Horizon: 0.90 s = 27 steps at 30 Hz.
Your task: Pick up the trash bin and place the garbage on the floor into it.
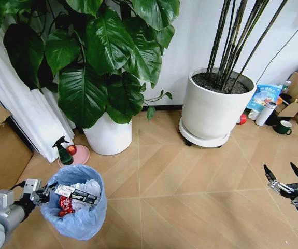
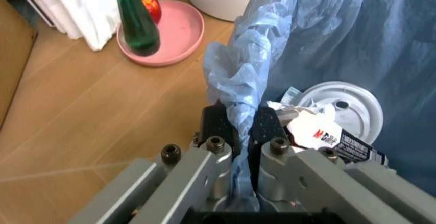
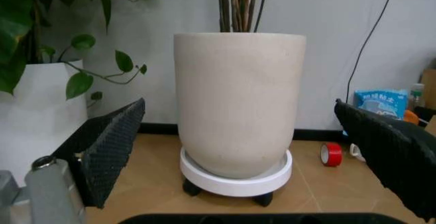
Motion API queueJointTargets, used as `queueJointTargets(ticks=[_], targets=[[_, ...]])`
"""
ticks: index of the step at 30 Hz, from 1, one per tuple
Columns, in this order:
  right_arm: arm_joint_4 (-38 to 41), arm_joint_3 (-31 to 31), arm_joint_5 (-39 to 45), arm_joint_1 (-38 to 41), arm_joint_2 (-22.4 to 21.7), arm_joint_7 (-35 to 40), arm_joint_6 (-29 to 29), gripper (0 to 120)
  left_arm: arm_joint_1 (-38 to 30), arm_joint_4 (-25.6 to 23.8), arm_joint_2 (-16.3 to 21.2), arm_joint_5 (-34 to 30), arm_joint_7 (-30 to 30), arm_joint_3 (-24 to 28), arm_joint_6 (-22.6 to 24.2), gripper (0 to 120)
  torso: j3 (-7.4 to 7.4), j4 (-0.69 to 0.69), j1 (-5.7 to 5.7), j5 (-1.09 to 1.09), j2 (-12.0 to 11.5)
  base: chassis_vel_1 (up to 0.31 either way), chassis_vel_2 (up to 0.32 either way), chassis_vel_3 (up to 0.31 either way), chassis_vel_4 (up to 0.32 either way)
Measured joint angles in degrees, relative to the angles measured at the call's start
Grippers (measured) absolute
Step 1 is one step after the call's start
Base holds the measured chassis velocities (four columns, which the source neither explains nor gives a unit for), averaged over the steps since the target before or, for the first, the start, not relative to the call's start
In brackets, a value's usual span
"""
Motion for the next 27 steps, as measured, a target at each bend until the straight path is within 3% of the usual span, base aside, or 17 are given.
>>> queueJointTargets(ticks=[27], targets=[[0.4, 0.7, 0.5, -0.6, -0.2, -1.0, 0.5, 100, 0.4, -0.7, -0.4, 0.1, -0.2, -0.1, 0.0, 0, 0.0, 0.01, 0.0, 0.0, 0.0, 0.105, -0.108, -0.099, 0.109]])
